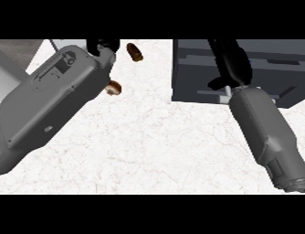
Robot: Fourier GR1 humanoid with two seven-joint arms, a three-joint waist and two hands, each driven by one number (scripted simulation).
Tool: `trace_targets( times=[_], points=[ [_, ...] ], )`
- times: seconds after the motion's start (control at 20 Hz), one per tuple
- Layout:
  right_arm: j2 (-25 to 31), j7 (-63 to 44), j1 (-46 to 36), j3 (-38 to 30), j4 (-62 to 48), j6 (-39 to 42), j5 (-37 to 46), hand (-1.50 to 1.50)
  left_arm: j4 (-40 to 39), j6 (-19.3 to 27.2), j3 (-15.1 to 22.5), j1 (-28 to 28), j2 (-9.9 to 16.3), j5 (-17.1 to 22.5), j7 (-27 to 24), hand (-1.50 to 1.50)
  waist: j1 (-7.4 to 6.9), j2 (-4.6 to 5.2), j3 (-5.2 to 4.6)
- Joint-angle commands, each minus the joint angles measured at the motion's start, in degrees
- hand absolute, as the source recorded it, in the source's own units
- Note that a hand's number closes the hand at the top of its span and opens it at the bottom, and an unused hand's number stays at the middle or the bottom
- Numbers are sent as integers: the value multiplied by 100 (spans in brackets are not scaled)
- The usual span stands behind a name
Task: Pick up the can, place it into the drawer and close the drawer
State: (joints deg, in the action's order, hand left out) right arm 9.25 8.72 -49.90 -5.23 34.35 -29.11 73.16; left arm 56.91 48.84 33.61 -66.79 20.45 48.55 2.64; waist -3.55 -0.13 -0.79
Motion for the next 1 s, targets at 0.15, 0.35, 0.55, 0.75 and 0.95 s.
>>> trace_targets(
  times=[0.15, 0.35, 0.55, 0.75, 0.95],
  points=[
    [-17, -186, -635, -298, -1215, -709, 120, -150, 346, -68, -116, 2, 371, -62, 400, -150, -87, 133, 90],
    [182, -124, -995, -474, -1576, -977, 84, -150, 713, 42, -45, 202, 454, -215, 361, -150, -197, 163, 93],
    [222, -265, -1308, -532, -1845, -1133, 141, -150, 810, 58, -31, 209, 496, -270, 527, -150, -188, 178, 93],
    [410, -356, -1691, -572, -2027, -930, 168, -150, 991, 88, -65, 252, 638, -323, 618, -150, -232, 184, 93],
    [514, -431, -1832, -620, -2172, -893, 171, -150, 1299, -112, -114, 526, 729, -240, 647, -150, -322, 199, 90]
  ],
)
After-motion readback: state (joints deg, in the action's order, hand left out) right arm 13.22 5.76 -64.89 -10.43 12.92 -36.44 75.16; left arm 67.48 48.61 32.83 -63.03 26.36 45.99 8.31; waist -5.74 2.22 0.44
